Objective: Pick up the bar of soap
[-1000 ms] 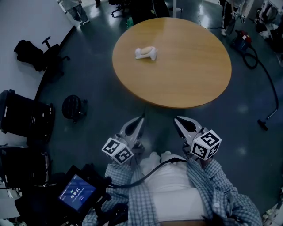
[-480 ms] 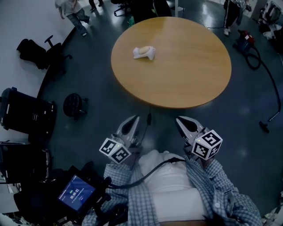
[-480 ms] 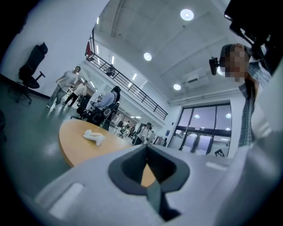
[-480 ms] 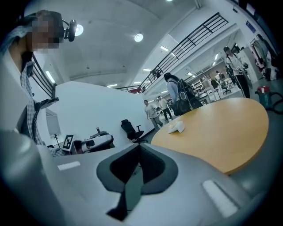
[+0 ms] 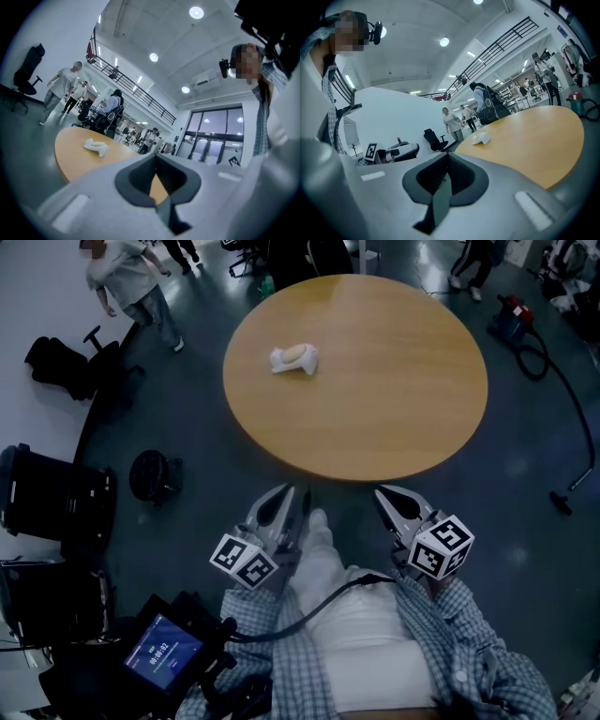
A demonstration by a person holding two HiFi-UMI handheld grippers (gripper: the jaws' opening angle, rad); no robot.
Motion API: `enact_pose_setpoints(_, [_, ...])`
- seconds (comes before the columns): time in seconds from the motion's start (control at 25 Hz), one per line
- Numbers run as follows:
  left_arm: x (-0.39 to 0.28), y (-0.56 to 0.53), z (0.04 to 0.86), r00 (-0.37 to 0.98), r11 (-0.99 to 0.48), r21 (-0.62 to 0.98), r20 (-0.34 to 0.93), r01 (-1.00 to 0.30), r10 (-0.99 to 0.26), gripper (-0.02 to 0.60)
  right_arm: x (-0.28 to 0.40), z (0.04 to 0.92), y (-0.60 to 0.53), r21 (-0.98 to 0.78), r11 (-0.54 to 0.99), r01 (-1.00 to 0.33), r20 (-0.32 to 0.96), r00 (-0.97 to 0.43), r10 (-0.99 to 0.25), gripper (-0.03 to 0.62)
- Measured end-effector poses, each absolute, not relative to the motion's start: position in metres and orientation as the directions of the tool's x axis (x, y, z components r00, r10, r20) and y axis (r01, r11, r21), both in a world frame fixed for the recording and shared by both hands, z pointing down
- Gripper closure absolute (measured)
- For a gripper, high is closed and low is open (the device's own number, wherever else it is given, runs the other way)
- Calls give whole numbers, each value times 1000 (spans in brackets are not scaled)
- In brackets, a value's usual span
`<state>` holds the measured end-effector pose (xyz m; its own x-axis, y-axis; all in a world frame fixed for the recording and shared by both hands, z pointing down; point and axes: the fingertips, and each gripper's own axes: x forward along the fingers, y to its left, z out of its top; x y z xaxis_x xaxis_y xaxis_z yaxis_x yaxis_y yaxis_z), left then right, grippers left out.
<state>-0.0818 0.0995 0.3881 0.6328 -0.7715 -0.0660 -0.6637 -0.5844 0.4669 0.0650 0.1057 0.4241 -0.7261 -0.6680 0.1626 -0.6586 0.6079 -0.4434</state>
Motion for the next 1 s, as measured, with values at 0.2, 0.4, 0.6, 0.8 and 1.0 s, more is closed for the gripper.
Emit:
enact_pose_setpoints(0.2, [-77, 45, 402, 635, -587, 454, -56, -671, -770, 583, 70, 433, 48, -443, 603, -664, 149, -718, -680, 589])
enact_pose_setpoints(0.4, [-89, -21, 419, 666, -600, 446, -10, -665, -746, 583, 51, 437, -21, -435, 595, -676, 162, -708, -687, 589])
enact_pose_setpoints(0.6, [-104, -75, 424, 729, -649, 423, 42, -632, -683, 583, 28, 437, -77, -437, 554, -708, 186, -674, -715, 589])
enact_pose_setpoints(0.8, [-118, -118, 437, 763, -672, 420, 83, -610, -641, 583, 16, 438, -112, -433, 516, -739, 212, -639, -739, 589])
enact_pose_setpoints(1.0, [-126, -153, 454, 762, -674, 413, 80, -612, -642, 583, 17, 446, -131, -428, 495, -756, 248, -625, -740, 589])
